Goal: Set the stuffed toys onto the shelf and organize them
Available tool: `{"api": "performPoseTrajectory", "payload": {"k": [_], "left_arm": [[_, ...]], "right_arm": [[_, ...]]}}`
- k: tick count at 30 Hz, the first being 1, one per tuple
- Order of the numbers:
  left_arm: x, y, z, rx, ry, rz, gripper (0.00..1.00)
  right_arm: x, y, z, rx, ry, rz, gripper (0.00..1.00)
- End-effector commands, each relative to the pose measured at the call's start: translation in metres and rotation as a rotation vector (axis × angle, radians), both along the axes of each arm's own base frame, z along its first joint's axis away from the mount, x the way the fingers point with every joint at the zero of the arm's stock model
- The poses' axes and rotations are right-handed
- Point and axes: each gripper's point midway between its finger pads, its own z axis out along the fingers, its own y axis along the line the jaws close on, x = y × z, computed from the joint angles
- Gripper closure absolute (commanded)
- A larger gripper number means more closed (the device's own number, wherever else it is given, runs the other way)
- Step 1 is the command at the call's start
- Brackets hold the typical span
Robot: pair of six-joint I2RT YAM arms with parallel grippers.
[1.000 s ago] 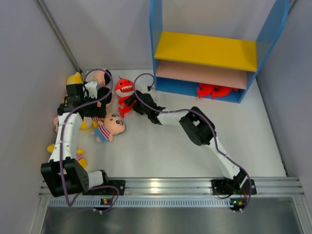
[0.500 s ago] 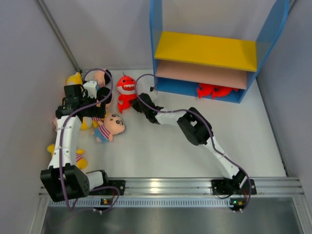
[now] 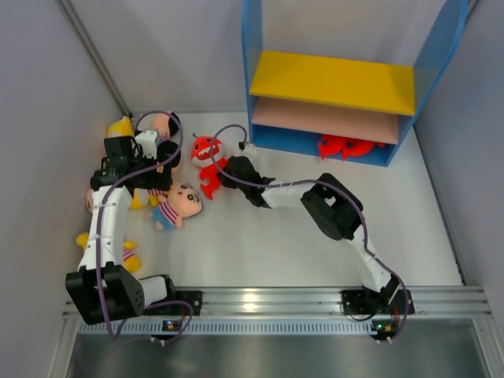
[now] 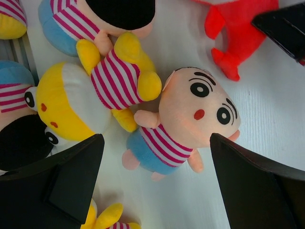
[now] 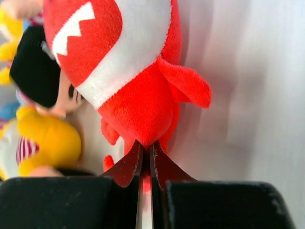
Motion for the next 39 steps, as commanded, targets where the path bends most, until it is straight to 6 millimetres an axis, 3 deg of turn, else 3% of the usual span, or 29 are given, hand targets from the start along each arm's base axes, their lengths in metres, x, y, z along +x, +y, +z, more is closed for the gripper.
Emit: {"api": "performPoseTrajectory", "payload": {"k": [1,2,6,9,10,12,13,15,16,18,19,21,28,33,39], "left_arm": [[-0.002,-0.005,0.007,-0.027,-0.026,-0.007,0.01],[-0.006,-0.006,0.007,-0.028,-0.033,-0.012,0.01],[-0.015,-0.006,0.006,-0.014,-0.042,-0.012,0.01],[-0.017,-0.006,0.008,-0.003,-0.052,-0.020,0.01],[-0.017,-0.005,0.007,-0.002,-0.051,-0.021,0.01],[-0.014,-0.005,0.008,-0.001,-0.050,-0.027,0.01],[-0.013,-0.006,0.008,-0.003,-0.049,-0.032,0.01],[-0.009,-0.006,0.010,-0.003,-0.051,-0.038,0.01],[-0.006,-0.007,0.011,-0.010,-0.051,-0.044,0.01],[0.000,-0.008,0.009,-0.032,-0.036,-0.038,0.01],[0.004,-0.008,0.013,-0.035,-0.043,-0.039,0.01],[0.009,-0.008,0.011,-0.045,-0.032,-0.036,0.01],[0.016,-0.009,0.008,-0.059,-0.016,-0.038,0.01],[0.010,-0.010,-0.003,-0.056,0.007,-0.052,0.01],[0.014,-0.015,0.003,-0.074,-0.012,-0.079,0.01]], "right_arm": [[-0.042,0.008,0.072,0.018,-0.144,0.129,1.00],[-0.050,0.003,0.090,0.045,-0.162,0.139,1.00],[-0.078,-0.024,0.091,0.012,-0.144,0.176,1.00],[-0.097,-0.048,0.079,-0.069,-0.109,0.202,1.00],[-0.101,-0.054,0.090,-0.069,-0.118,0.205,1.00],[-0.112,-0.066,0.086,-0.109,-0.104,0.224,1.00],[-0.116,-0.071,0.100,-0.099,-0.122,0.226,1.00],[-0.124,-0.086,0.095,-0.147,-0.112,0.224,1.00],[-0.126,-0.094,0.109,-0.139,-0.126,0.210,1.00],[-0.132,-0.112,0.102,-0.170,-0.113,0.181,1.00],[-0.133,-0.120,0.113,-0.150,-0.125,0.166,1.00],[-0.136,-0.135,0.104,-0.159,-0.100,0.143,1.00],[-0.121,-0.183,0.087,-0.198,-0.021,0.086,1.00],[-0.112,-0.203,0.068,-0.220,0.047,0.051,1.00],[-0.085,-0.227,0.060,-0.242,0.059,-0.050,1.00]]}}
